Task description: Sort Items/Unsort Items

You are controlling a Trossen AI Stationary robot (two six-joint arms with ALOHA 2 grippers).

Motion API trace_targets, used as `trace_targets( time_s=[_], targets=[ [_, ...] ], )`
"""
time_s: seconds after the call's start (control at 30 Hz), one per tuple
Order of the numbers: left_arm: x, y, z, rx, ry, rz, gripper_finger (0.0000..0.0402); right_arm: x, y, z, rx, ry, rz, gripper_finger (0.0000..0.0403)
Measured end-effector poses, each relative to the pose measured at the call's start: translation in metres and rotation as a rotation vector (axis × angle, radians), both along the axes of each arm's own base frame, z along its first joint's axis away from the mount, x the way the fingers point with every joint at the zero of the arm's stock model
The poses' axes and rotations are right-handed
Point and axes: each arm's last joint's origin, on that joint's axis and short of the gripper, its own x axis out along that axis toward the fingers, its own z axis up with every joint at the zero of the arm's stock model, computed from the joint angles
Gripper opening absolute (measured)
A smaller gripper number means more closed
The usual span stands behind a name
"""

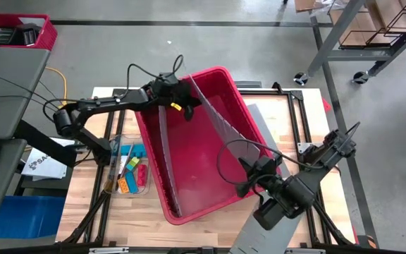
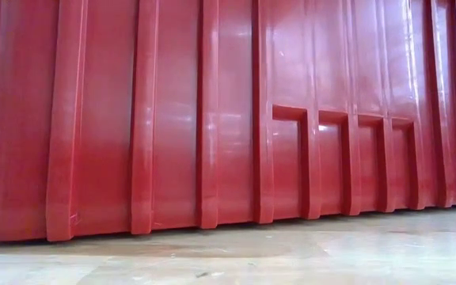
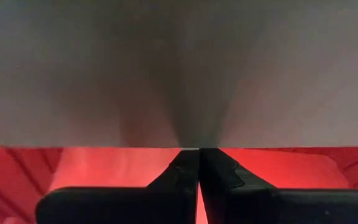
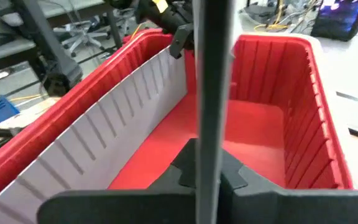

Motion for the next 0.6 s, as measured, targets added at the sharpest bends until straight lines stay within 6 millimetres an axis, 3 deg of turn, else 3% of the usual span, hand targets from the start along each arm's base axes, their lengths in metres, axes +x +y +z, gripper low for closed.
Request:
trace_targets(
  time_s=[0.27, 0.6],
  targets=[
    [0.013, -0.027, -0.003, 0.033, 0.039, -0.093, 0.0, -0.014, 0.017, -0.001, 0.05, -0.006, 0.053, 0.0],
    [0.018, -0.026, -0.006, 0.037, 0.027, -0.075, 0.0, -0.002, 0.004, -0.002, 0.063, -0.012, -0.008, 0.0]
  ],
)
